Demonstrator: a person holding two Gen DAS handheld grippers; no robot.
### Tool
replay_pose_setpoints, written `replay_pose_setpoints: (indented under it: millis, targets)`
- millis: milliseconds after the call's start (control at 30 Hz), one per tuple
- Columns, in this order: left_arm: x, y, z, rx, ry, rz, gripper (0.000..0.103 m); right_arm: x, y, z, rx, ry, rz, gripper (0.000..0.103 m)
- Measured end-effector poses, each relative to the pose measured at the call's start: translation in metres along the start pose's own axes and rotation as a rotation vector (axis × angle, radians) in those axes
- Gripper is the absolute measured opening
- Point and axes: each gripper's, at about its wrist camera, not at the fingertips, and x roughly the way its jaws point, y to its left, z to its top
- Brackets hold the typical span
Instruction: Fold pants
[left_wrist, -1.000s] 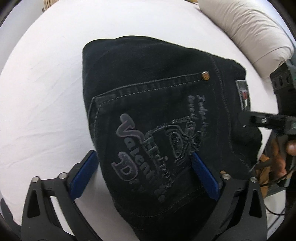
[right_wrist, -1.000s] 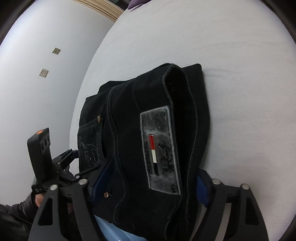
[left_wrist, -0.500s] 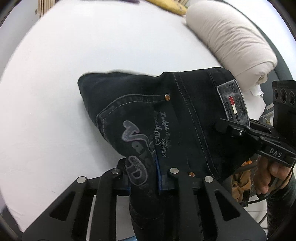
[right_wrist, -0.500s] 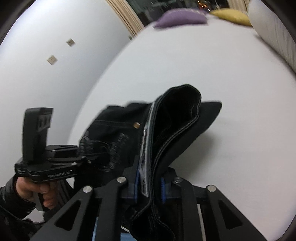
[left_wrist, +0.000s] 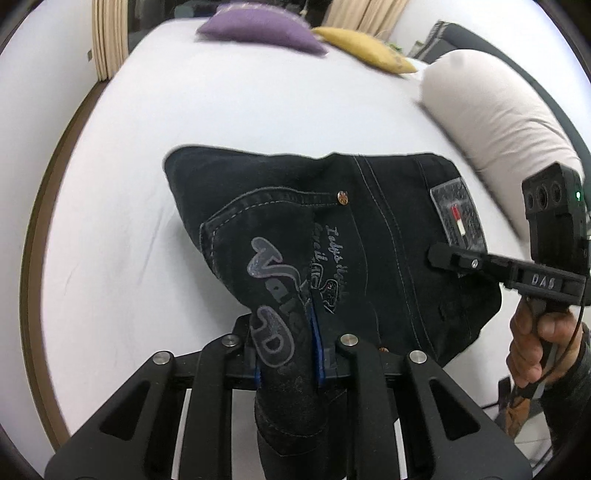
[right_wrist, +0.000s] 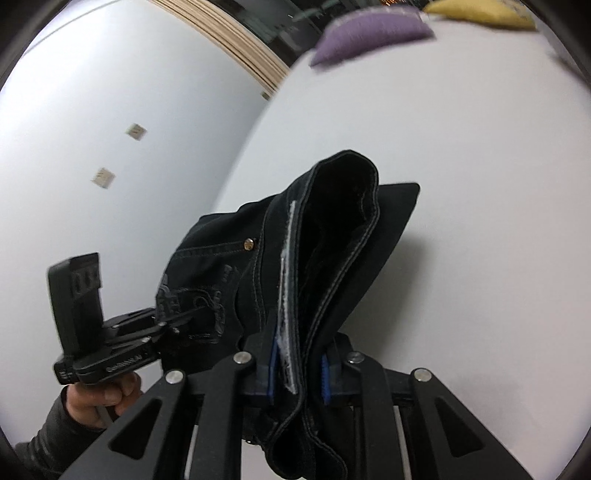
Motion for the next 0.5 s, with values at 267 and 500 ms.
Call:
replay_pose_setpoints:
  millis: [267,500]
  targets:
    - [0.028,0.032,-0.008,-0.027,-0.082,-0.023,0.057,0.026,-0.058,-0.027,0.148,-0.047,0.096,0.04]
    - [-0.049,-0.01,-0.025,0.077,-0.381,0.211,0.088,-0.044,-0.037,-0.043,0.134,-0.218,-0.107,0.081]
